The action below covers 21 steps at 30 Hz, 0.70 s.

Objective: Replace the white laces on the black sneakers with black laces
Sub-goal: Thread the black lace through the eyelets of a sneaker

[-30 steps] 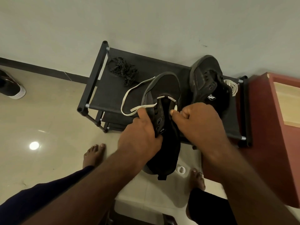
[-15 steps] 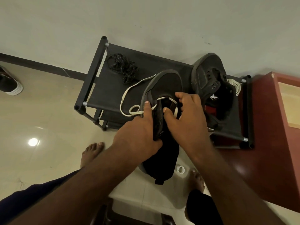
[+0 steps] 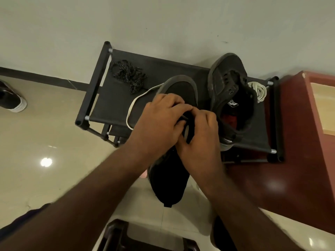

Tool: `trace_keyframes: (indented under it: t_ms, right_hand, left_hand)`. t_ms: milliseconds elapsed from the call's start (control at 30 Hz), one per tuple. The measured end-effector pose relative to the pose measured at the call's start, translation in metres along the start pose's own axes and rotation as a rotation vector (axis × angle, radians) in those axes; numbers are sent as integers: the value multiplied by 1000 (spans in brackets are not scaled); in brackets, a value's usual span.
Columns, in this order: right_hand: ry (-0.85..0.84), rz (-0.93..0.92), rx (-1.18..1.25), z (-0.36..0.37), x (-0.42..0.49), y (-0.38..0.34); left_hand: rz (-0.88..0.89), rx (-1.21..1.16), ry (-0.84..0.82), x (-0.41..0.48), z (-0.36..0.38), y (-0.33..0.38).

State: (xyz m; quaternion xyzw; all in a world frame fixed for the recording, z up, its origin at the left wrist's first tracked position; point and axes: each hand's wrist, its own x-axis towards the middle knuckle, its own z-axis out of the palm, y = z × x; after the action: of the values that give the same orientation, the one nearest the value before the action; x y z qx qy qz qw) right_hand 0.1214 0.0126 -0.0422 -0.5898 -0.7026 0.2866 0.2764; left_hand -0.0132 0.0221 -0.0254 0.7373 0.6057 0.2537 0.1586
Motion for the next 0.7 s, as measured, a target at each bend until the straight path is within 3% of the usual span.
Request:
trace_keyframes:
  t_ms: [400, 600, 700]
  right_hand:
    - [33, 43, -16, 8, 6, 1]
    - [25, 31, 12, 7, 5, 0]
    - [44, 26, 13, 6, 7, 0]
  left_hand:
    - [41, 112, 61, 19, 18, -14]
    - [-147, -85, 265, 17, 27, -10]
    - [-73, -88, 194, 18, 24, -16]
